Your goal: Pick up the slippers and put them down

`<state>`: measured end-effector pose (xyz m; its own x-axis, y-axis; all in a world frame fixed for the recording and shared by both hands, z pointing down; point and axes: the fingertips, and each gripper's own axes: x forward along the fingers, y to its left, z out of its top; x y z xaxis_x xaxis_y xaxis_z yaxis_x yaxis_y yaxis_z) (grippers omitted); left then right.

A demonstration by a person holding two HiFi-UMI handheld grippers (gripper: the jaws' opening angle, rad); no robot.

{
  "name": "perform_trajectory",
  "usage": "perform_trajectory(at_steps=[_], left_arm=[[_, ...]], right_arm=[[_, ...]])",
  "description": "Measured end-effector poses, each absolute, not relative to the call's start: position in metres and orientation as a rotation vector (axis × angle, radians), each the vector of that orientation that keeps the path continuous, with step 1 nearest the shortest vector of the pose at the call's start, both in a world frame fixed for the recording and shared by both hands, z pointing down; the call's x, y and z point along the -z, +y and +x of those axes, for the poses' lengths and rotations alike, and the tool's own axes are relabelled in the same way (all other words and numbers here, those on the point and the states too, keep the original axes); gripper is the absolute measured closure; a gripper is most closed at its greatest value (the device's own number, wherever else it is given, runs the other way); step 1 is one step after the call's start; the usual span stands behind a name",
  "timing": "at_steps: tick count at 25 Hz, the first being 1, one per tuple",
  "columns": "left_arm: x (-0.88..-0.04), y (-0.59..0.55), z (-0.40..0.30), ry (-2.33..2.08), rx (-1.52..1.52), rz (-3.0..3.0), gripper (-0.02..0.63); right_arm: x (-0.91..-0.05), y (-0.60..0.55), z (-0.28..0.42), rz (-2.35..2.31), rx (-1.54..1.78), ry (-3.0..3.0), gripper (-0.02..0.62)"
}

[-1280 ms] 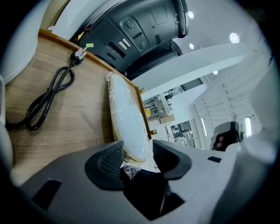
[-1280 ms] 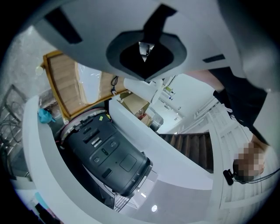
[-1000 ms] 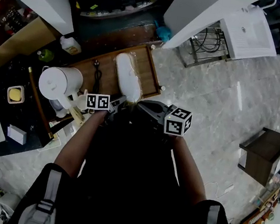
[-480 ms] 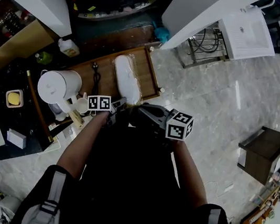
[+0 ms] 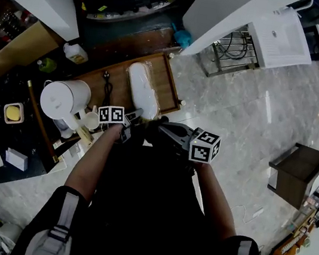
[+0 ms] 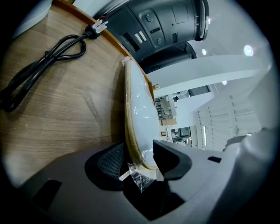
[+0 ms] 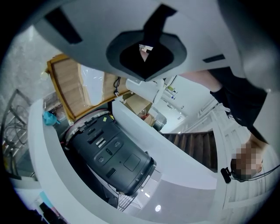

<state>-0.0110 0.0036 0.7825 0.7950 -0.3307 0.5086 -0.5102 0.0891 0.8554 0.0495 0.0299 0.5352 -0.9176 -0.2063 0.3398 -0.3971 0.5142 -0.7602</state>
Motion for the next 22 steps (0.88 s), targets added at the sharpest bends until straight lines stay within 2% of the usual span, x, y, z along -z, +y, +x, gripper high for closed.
perform_trajectory(at_steps=[11, 15, 22], left_arm=[[-0.7822, -0.0043, -0.0070, -0.666, -0.118, 1.481, 0.410], [-0.7854, -0.0028, -0.0110, -0.688, -0.139, 1.489, 0.464], [-0.7822, -0.0015, -0.0124, -0.693, -0.136, 1.530, 0.506]], right_arm=[[-0.5382, 0.0324, 0.0510, 0.506, -1.370, -2.531, 0.589], [-0.5406, 0.0334, 0.0503, 0.503, -1.371, -2.527, 0.588], [-0.5430, 0.0349, 0.0525, 0.502, -1.373, -2.527, 0.588]])
